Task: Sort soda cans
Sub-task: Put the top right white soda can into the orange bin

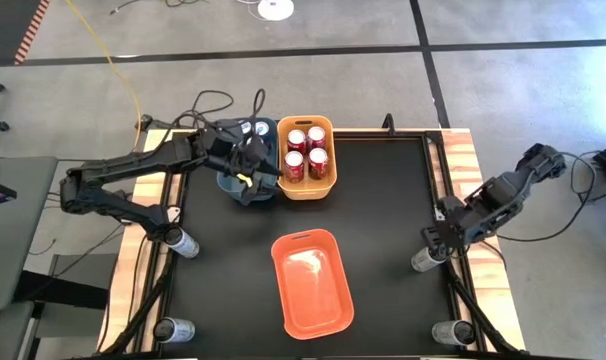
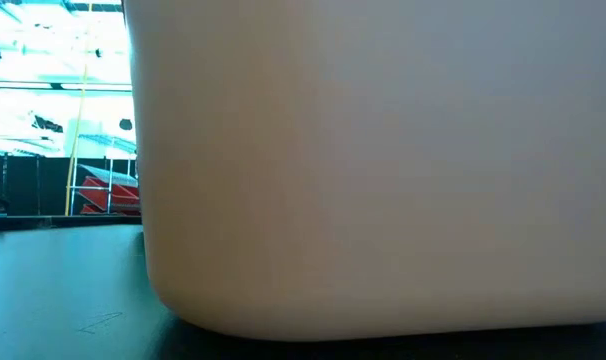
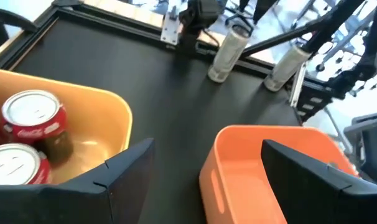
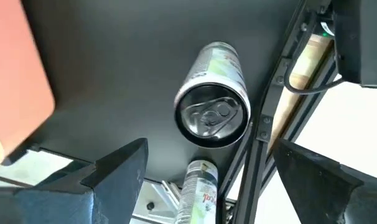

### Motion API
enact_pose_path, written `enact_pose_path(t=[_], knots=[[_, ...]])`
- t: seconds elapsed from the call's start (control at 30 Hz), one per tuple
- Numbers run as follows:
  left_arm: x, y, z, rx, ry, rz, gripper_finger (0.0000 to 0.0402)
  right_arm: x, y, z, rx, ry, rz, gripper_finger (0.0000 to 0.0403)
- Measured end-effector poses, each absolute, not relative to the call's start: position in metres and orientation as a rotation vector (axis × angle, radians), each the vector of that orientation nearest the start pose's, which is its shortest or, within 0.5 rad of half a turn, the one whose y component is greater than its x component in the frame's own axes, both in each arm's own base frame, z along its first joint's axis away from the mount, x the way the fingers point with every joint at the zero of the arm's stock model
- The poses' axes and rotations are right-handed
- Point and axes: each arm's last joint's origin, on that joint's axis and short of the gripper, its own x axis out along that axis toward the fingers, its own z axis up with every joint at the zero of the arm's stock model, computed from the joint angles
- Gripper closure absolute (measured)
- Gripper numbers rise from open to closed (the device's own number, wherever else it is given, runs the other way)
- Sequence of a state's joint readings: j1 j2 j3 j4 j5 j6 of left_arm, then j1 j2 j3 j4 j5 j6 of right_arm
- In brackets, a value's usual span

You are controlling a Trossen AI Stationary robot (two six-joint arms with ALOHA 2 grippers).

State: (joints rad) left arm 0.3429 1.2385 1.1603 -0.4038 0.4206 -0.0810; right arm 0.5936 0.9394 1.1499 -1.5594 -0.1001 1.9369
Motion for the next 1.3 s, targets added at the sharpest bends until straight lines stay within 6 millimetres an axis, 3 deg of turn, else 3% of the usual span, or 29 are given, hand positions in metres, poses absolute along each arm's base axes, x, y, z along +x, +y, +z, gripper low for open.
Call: enact_pose_path(t=[0.2,0.67,1.1,1.3], knots=[[0.258,0.074,0.352,-0.293,0.434,0.014,0.0110,0.096,0.074,0.315,1.214,1.325,-0.813,0.0042],[0.259,0.071,0.352,-0.290,0.434,0.008,0.0088,0.100,0.078,0.279,1.191,1.315,-0.903,0.0043],[0.261,0.071,0.350,-0.328,0.438,0.028,0.0088,0.107,0.083,0.271,1.139,1.335,-0.924,0.0127],[0.260,0.076,0.350,-0.370,0.429,0.189,0.0088,0.108,0.083,0.276,1.122,1.335,-0.913,0.0148]])
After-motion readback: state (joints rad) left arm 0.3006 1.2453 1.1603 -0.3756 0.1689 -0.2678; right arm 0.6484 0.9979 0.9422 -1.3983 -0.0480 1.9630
